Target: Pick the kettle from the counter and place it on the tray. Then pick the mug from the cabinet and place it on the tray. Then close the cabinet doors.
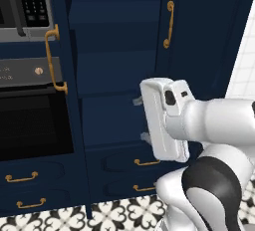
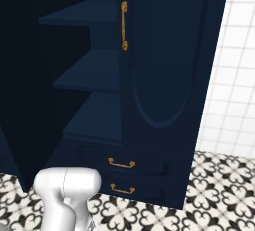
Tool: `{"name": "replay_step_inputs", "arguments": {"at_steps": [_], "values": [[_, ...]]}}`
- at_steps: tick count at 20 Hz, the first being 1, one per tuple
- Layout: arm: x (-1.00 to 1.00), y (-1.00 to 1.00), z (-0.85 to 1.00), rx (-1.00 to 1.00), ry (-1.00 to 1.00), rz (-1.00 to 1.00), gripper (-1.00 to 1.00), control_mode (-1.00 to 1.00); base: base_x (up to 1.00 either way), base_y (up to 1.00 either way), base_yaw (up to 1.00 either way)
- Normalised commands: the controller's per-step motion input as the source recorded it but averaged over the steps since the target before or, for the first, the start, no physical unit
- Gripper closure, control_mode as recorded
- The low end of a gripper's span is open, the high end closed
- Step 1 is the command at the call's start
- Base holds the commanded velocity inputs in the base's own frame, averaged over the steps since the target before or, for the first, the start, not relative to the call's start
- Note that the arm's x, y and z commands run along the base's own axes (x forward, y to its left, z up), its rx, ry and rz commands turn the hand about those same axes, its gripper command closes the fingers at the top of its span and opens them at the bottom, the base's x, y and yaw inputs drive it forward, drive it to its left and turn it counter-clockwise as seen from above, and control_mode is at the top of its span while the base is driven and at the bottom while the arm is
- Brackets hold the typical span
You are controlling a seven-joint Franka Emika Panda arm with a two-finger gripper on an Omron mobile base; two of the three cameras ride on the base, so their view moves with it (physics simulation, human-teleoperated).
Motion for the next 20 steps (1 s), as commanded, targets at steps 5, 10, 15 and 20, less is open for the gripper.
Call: {"name": "replay_step_inputs", "arguments": {"at_steps": [5, 10, 15, 20], "values": [[0.01, 0.92, -0.44, -0.18, -0.19, 0.00, -1.00, -1.00, 0.00, 0.00, 0.00], [0.14, 0.69, -0.36, -0.14, -0.20, -0.10, -1.00, -1.00, 0.00, 0.00, 0.00], [0.22, 0.54, -0.06, -0.11, 0.25, -0.10, -1.00, -1.00, 0.00, 0.00, 0.00], [0.41, 0.42, -0.25, 0.00, 0.07, 0.00, -1.00, -1.00, 0.00, 0.00, 0.00]]}}
